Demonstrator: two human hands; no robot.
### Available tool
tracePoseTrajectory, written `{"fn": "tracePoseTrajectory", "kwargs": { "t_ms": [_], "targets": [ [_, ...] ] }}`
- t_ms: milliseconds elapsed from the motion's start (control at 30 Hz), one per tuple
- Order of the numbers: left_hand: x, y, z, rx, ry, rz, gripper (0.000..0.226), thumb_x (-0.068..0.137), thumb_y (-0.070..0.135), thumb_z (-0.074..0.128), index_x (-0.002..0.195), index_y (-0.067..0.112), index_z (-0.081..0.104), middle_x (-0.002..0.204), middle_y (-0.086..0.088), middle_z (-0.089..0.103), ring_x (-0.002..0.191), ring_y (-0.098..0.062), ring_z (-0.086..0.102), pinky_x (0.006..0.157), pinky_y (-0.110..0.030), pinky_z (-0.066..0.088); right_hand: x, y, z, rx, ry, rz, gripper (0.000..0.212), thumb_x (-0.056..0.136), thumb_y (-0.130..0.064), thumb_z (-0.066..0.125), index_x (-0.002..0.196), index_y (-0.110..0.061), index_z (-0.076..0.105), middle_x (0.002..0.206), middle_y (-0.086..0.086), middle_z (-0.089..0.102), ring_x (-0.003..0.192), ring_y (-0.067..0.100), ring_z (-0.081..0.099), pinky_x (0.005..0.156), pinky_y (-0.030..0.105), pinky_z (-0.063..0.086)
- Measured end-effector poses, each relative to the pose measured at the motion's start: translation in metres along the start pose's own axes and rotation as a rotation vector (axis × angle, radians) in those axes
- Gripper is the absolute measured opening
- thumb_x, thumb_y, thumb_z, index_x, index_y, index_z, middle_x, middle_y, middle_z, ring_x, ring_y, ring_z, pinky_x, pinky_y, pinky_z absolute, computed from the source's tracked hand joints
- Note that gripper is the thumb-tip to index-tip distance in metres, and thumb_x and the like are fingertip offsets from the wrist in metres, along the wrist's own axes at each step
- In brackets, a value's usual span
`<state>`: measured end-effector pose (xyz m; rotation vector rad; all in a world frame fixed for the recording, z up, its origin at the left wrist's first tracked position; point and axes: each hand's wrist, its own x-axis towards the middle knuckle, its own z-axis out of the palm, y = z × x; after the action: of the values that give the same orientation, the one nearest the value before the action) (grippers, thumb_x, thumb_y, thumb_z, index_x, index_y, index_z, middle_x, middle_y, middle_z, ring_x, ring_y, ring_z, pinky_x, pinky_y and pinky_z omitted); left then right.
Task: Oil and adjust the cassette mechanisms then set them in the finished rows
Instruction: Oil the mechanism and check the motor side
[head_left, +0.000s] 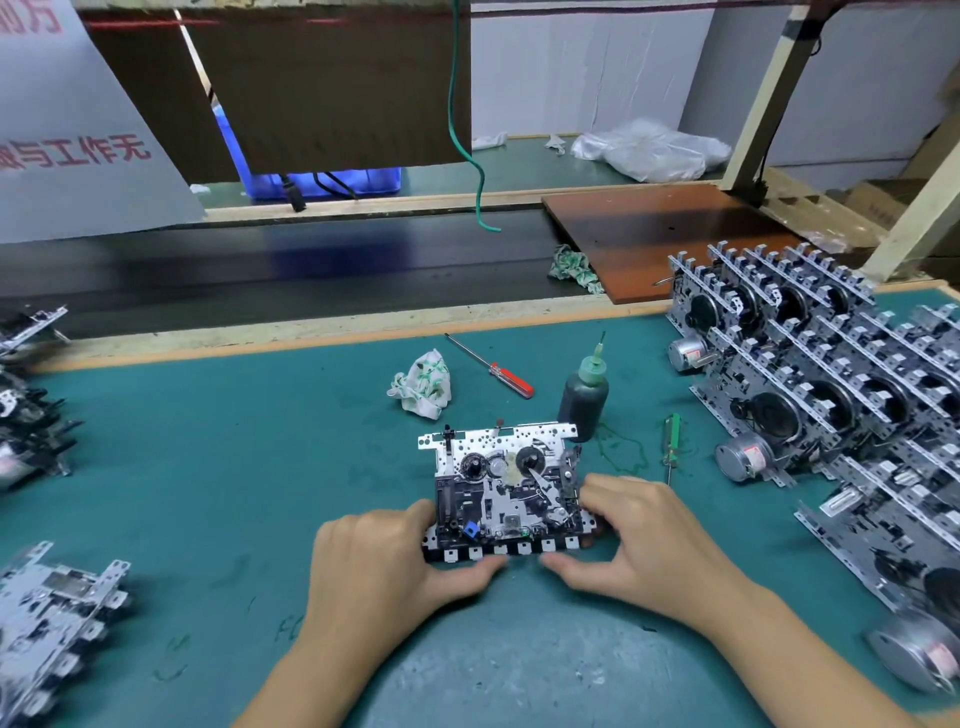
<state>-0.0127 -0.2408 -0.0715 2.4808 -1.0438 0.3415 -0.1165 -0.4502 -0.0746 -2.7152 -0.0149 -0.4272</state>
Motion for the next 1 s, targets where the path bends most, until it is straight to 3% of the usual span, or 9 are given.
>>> {"fn": "tracePoseTrajectory", "kwargs": {
  "t_ms": [133,300,467,600,700,800,900,1000],
  "targets": [
    [0.001,-0.001,0.004,-0.02,0.02,-0.012,0.062,0.058,0.076,0.049,0.042,0.016,0.042,0.03,-0.002,0.034,0.027,-0.023,0.04,0.036,-0.021,0.026,0.0,-0.001,-0.001,0.009,-0.011,-0.001,0.056,0.07,-0.064,0.058,0.06,-0.01,0.049,0.059,-0.004,0.043,0.054,0.021,0.044,0.053,0.029,0.038],
    [0.004,-0.008,0.0,-0.096,-0.018,0.077,0.063,0.05,0.088,0.047,0.054,0.028,0.03,0.032,0.003,0.039,0.029,-0.016,0.042,0.032,-0.025,0.036,0.001,-0.006,-0.001,-0.052,0.035,0.021,0.047,0.073,-0.06,0.053,0.06,-0.019,0.036,0.057,-0.008,0.032,0.048,0.017,0.037,0.052,0.022,0.024],
    [0.0,-0.01,-0.001,-0.084,-0.047,0.194,0.066,0.053,0.087,0.05,0.05,0.024,0.032,0.032,0.005,0.038,0.029,-0.014,0.042,0.031,-0.021,0.036,0.0,-0.009,-0.001,-0.069,0.066,0.058,0.052,0.066,-0.069,0.055,0.057,-0.021,0.037,0.053,-0.01,0.034,0.046,0.012,0.035,0.048,0.021,0.025],
    [-0.001,-0.008,-0.001,-0.027,-0.037,0.129,0.071,0.054,0.088,0.045,0.046,0.017,0.045,0.032,0.001,0.039,0.03,-0.017,0.042,0.032,-0.024,0.031,-0.001,-0.007,-0.001,-0.048,0.056,0.023,0.049,0.07,-0.065,0.055,0.059,-0.021,0.037,0.055,-0.009,0.035,0.049,0.013,0.036,0.052,0.021,0.023],
    [0.0,-0.007,0.0,-0.017,-0.029,0.103,0.07,0.053,0.088,0.044,0.046,0.019,0.042,0.032,0.0,0.04,0.029,-0.018,0.043,0.032,-0.026,0.03,-0.001,-0.006,-0.004,-0.064,0.062,-0.045,0.044,0.075,-0.057,0.056,0.064,-0.022,0.031,0.059,-0.012,0.029,0.05,0.011,0.031,0.053,0.018,0.017],
    [0.0,-0.007,-0.002,-0.029,-0.038,0.087,0.07,0.053,0.087,0.044,0.047,0.018,0.044,0.033,0.001,0.041,0.03,-0.019,0.044,0.033,-0.026,0.033,0.0,-0.009,-0.004,-0.081,0.066,-0.046,0.044,0.077,-0.058,0.053,0.063,-0.023,0.032,0.058,-0.013,0.027,0.049,0.011,0.03,0.05,0.022,0.022],
    [0.0,-0.009,-0.007,-0.125,-0.037,0.07,0.071,0.062,0.088,0.04,0.05,0.018,0.042,0.035,0.003,0.04,0.033,-0.017,0.039,0.038,-0.022,0.032,0.0,-0.01,-0.008,0.06,0.072,0.016,0.046,0.076,-0.06,0.054,0.059,-0.022,0.035,0.055,-0.013,0.028,0.051,0.01,0.031,0.05,0.026,0.026],
    [0.0,-0.01,-0.011,-0.452,0.031,0.033,0.061,0.076,0.082,0.036,0.061,0.023,0.037,0.047,-0.001,0.036,0.042,-0.012,0.024,0.044,-0.021,0.023,0.003,-0.017,-0.011,0.407,0.146,0.18,0.05,0.078,-0.058,0.049,0.046,-0.02,0.044,0.047,0.003,0.044,0.048,0.012,0.041,0.053,0.031,0.036]
  ]
}}
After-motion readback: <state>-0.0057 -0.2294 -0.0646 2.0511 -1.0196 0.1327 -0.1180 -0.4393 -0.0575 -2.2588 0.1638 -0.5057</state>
